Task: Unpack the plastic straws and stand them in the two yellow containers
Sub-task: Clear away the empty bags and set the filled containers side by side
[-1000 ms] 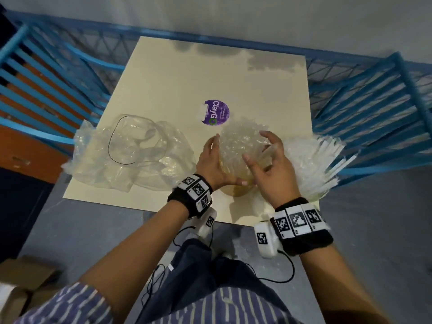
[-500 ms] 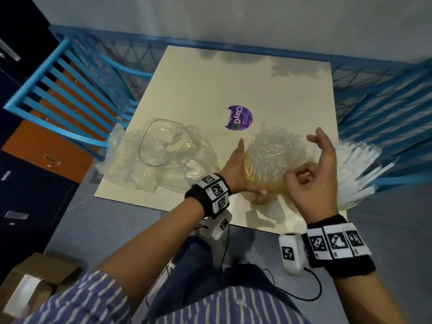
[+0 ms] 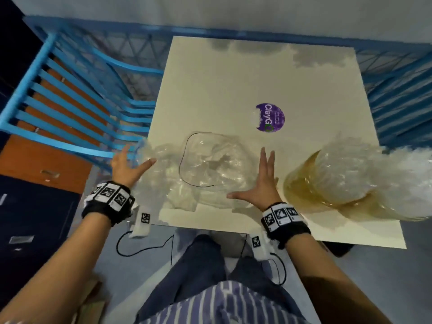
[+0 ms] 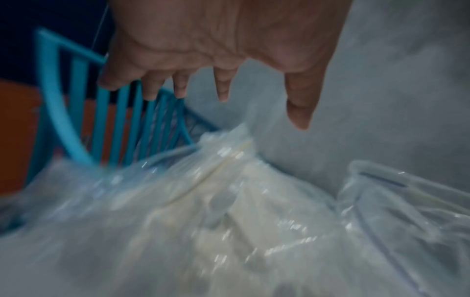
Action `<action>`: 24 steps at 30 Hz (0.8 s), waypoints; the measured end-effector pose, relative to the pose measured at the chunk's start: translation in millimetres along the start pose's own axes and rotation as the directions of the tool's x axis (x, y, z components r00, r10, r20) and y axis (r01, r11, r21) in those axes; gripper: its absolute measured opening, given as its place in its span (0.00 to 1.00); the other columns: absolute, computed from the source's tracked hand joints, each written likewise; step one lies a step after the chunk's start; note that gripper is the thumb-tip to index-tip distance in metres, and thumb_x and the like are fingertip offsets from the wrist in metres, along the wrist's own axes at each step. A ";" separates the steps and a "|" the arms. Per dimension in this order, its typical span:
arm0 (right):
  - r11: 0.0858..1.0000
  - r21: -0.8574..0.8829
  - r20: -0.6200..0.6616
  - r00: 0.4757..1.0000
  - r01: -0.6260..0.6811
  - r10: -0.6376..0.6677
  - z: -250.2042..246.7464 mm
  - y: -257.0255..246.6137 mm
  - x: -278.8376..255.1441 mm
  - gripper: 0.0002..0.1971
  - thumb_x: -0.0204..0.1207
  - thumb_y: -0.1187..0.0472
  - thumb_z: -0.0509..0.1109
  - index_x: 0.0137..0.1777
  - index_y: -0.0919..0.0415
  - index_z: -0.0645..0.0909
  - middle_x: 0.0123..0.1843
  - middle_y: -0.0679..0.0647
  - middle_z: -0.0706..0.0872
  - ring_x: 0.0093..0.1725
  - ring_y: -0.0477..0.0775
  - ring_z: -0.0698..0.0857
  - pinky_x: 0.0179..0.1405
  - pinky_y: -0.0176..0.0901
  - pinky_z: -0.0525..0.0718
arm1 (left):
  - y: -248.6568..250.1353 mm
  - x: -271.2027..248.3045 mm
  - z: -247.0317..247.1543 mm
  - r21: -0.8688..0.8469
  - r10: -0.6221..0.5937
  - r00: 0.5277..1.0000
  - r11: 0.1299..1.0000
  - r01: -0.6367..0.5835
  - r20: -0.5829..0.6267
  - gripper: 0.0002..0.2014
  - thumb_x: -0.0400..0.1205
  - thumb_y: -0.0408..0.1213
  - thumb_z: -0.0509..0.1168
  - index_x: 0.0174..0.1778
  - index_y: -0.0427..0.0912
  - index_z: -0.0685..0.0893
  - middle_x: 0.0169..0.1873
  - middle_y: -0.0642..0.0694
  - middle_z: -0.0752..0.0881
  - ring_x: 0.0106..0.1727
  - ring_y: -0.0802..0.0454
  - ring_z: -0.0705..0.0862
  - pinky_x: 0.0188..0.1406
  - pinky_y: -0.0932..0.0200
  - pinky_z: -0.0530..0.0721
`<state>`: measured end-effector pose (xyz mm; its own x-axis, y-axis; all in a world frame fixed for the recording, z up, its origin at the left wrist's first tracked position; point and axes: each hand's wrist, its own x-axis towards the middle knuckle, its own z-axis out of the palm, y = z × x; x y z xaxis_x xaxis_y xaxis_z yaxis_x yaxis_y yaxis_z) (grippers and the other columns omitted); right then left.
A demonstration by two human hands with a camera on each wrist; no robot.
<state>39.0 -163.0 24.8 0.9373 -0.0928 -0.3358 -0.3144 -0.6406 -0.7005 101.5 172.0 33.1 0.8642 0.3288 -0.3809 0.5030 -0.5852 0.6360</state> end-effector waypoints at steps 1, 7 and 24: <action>1.000 0.014 0.003 1.000 -0.017 0.017 9.3 -0.2 7.8 0.69 0.46 0.41 0.85 0.80 0.36 0.38 0.82 0.48 0.27 0.84 0.54 0.36 0.76 0.62 0.36 | -13.5 9.0 6.1 -0.032 -0.044 0.997 0.998 0.046 0.070 0.55 0.61 0.68 0.73 0.81 0.51 0.58 0.81 0.38 0.59 0.82 0.41 0.57 0.81 0.40 0.58; 0.860 0.471 -0.108 0.955 -0.196 0.277 29.2 -15.4 33.8 0.24 0.76 0.69 0.68 0.72 0.64 0.70 0.72 0.59 0.73 0.69 0.56 0.75 0.52 0.24 0.75 | -36.5 32.3 37.3 -0.101 -0.056 0.974 0.992 0.079 0.218 0.43 0.74 0.50 0.72 0.81 0.54 0.55 0.81 0.44 0.61 0.81 0.41 0.61 0.79 0.40 0.61; 0.757 -0.594 0.335 0.939 0.271 -0.074 130.0 -29.5 40.7 0.28 0.81 0.53 0.53 0.81 0.51 0.56 0.83 0.51 0.61 0.84 0.52 0.49 0.53 0.67 0.06 | 27.8 16.3 82.3 -0.466 -0.191 0.921 0.816 0.341 0.339 0.63 0.65 0.53 0.77 0.80 0.51 0.33 0.83 0.44 0.48 0.81 0.40 0.57 0.70 0.38 0.74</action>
<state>66.9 -48.8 -50.1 0.8535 0.2152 -0.4746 0.1051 -0.9631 -0.2477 128.5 100.1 -10.6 0.6953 0.1637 -0.6999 0.7116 -0.0201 0.7023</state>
